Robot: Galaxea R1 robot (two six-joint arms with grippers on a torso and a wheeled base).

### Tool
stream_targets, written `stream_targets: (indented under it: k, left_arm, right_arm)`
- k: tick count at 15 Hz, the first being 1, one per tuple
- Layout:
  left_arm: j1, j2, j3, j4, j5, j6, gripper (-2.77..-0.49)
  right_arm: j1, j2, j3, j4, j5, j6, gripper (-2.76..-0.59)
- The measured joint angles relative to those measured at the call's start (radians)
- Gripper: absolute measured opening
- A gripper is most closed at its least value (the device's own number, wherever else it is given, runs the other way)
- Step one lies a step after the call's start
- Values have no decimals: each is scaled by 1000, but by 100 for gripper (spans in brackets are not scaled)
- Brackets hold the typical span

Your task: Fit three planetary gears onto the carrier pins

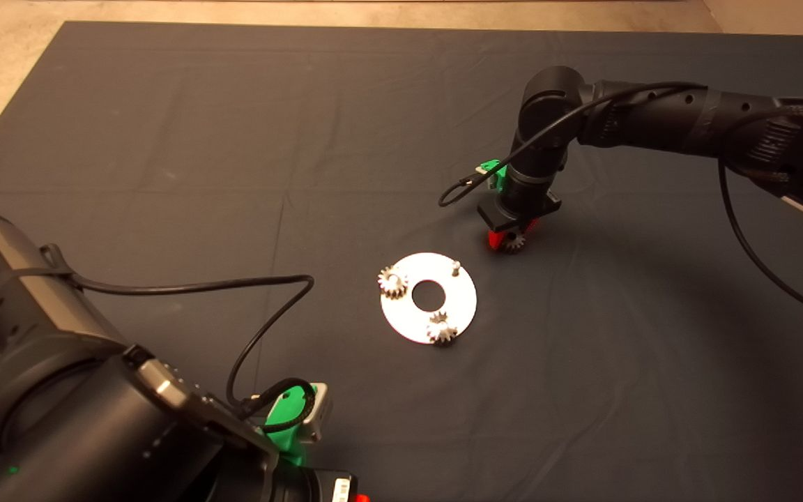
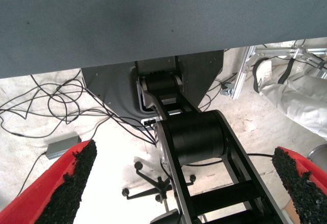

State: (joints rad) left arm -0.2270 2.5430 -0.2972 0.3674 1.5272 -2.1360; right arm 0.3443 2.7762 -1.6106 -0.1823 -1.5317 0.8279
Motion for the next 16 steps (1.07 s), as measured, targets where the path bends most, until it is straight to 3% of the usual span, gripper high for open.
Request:
stream_targets:
  k: [13,16]
  left_arm:
    - [3,0,0,0,0,0,-77]
    - [3,0,0,0,0,0,-77]
  right_arm:
    - [0,0,1,0,1,0,-226]
    - [0,0,25,0,2,0,-228]
